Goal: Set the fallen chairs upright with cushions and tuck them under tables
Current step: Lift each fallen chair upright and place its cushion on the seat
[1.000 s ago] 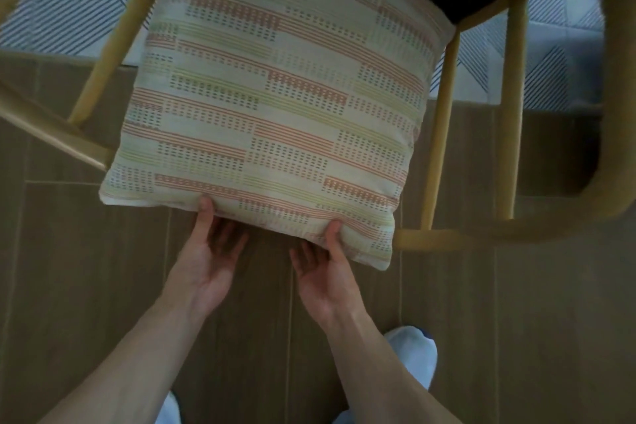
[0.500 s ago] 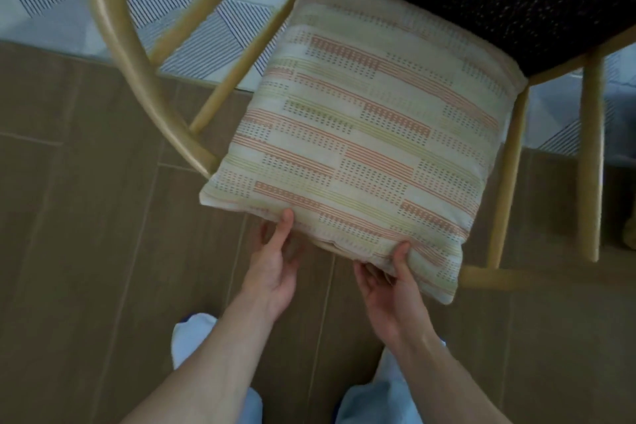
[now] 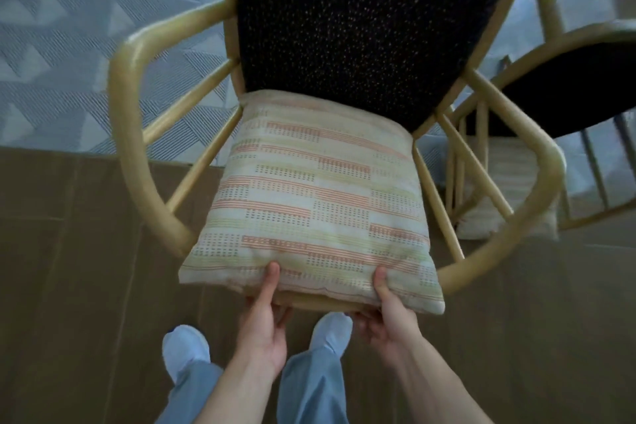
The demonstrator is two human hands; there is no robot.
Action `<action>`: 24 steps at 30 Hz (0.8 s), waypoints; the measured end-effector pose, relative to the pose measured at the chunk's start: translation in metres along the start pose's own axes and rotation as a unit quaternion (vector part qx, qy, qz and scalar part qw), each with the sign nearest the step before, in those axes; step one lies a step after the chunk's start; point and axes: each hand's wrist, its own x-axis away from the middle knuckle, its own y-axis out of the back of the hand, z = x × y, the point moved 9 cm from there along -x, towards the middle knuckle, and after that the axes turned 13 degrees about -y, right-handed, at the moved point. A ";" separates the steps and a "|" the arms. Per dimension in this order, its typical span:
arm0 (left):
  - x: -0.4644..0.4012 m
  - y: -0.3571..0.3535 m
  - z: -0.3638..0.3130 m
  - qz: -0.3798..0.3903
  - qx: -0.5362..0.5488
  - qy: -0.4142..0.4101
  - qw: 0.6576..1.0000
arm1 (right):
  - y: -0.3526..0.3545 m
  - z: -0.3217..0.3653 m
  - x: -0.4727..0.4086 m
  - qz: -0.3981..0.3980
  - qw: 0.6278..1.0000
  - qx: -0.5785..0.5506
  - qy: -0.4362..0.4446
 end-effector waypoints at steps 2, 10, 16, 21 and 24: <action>0.031 -0.006 -0.014 -0.026 -0.032 0.006 0.999 | 0.011 0.014 0.035 -0.015 1.000 0.015 0.000; 0.126 -0.060 -0.088 -0.052 -0.095 0.000 0.994 | 0.036 0.089 0.150 -0.087 0.990 0.105 0.037; 0.144 -0.147 -0.150 -0.036 -0.121 -0.062 0.990 | 0.014 0.184 0.198 -0.109 0.982 0.115 0.103; 0.132 -0.215 -0.201 0.004 -0.128 -0.090 0.988 | -0.024 0.245 0.221 -0.093 0.982 0.065 0.150; 0.125 -0.250 -0.226 0.020 -0.132 -0.105 0.985 | -0.045 0.280 0.233 -0.101 0.978 0.048 0.178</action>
